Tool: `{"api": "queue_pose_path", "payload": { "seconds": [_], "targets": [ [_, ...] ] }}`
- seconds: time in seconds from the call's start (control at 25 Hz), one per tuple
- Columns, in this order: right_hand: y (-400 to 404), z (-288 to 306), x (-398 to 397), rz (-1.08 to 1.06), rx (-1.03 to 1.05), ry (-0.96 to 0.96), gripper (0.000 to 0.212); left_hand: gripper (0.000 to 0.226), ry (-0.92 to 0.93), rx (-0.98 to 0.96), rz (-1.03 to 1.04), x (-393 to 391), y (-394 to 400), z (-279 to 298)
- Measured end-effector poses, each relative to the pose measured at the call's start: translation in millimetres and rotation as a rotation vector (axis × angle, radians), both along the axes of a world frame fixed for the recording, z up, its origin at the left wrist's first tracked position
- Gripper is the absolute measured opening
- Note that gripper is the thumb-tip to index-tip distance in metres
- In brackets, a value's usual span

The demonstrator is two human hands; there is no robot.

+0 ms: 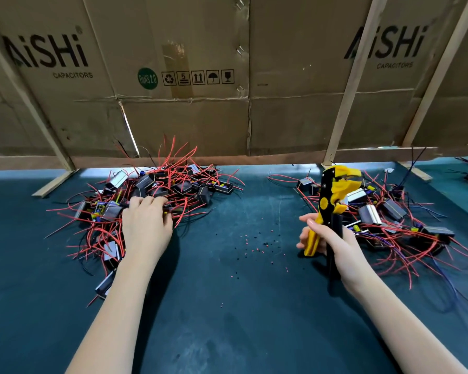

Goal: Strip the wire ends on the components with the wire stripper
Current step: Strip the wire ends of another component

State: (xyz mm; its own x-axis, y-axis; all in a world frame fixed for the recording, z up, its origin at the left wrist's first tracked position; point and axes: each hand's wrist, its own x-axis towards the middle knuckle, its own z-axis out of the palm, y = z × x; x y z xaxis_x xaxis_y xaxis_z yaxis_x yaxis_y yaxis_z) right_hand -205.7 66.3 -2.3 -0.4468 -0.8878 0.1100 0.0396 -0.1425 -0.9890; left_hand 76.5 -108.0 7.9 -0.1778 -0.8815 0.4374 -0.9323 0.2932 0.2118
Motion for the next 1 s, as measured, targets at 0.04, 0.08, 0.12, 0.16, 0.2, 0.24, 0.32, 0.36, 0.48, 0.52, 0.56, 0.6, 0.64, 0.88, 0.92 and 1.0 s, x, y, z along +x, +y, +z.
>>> {"api": "queue_pose_path", "payload": {
  "seconds": [0.04, 0.08, 0.12, 0.16, 0.2, 0.24, 0.32, 0.36, 0.48, 0.52, 0.56, 0.6, 0.64, 0.88, 0.92, 1.0],
  "targets": [
    [-0.2, -0.7, -0.1, 0.001, -0.004, -0.004, 0.047, 0.03, -0.001, -0.001, 0.008, 0.0, 0.1, -0.4],
    [-0.8, -1.2, -0.1, 0.001, -0.008, -0.007, 0.047, 0.029, 0.008, -0.003, 0.009, 0.6, -0.3, 0.1],
    [-0.9, -1.5, -0.9, -0.001, -0.01, -0.007, 0.048, 0.029, 0.03, -0.001, 0.007, 0.5, -0.5, 0.6],
    [-1.2, -2.0, -1.4, -0.002, -0.009, -0.007, 0.048, 0.029, 0.061, 0.003, 0.005, 0.6, 0.1, 1.0],
    [-1.8, -2.5, -1.8, 0.0, -0.009, -0.01, 0.049, 0.028, 0.098, 0.0, 0.006, 1.1, 0.8, 2.0],
    [-1.8, -2.9, -2.1, 0.003, -0.01, -0.013, 0.049, 0.027, 0.144, -0.02, 0.006, 2.4, 1.4, 3.6],
    [-1.6, -3.9, -2.5, 0.008, -0.016, -0.012, 0.048, 0.023, 0.249, -0.11, -0.007, 6.6, 4.0, 9.6],
    [-1.4, -4.4, -2.8, 0.011, -0.02, -0.009, 0.048, 0.021, 0.282, -0.13, -0.023, 9.1, 4.7, 11.9],
    [-1.9, -4.8, -2.5, 0.027, -0.03, 0.003, 0.048, 0.021, 0.227, 0.063, -0.052, 11.5, 5.4, 13.2],
    [-2.2, -5.2, -3.0, 0.03, -0.033, 0.008, 0.047, 0.019, 0.179, 0.144, -0.047, 10.0, 4.9, 11.0],
    [-2.4, -5.3, -3.8, 0.032, -0.035, 0.013, 0.046, 0.02, 0.148, 0.186, -0.042, 7.3, 3.9, 8.4],
    [-2.4, -5.6, -4.5, 0.036, -0.035, 0.015, 0.046, 0.028, 0.128, 0.196, -0.035, 4.9, 2.7, 5.9],
    [-2.7, -6.2, -4.3, 0.04, -0.035, 0.014, 0.045, 0.039, 0.105, 0.201, -0.026, 4.3, 1.4, 3.7],
    [-2.3, -6.7, -2.8, 0.05, -0.047, 0.019, 0.044, 0.055, -0.092, 0.193, 0.001, 5.0, -4.0, -5.9],
    [-2.0, -6.4, -2.7, 0.049, -0.047, 0.02, 0.045, 0.051, -0.081, 0.18, -0.003, 4.8, -3.8, -4.9],
    [-1.4, -6.0, -3.1, 0.049, -0.044, 0.015, 0.045, 0.043, -0.064, 0.183, -0.024, 5.4, -1.1, -0.6]
  ]
}}
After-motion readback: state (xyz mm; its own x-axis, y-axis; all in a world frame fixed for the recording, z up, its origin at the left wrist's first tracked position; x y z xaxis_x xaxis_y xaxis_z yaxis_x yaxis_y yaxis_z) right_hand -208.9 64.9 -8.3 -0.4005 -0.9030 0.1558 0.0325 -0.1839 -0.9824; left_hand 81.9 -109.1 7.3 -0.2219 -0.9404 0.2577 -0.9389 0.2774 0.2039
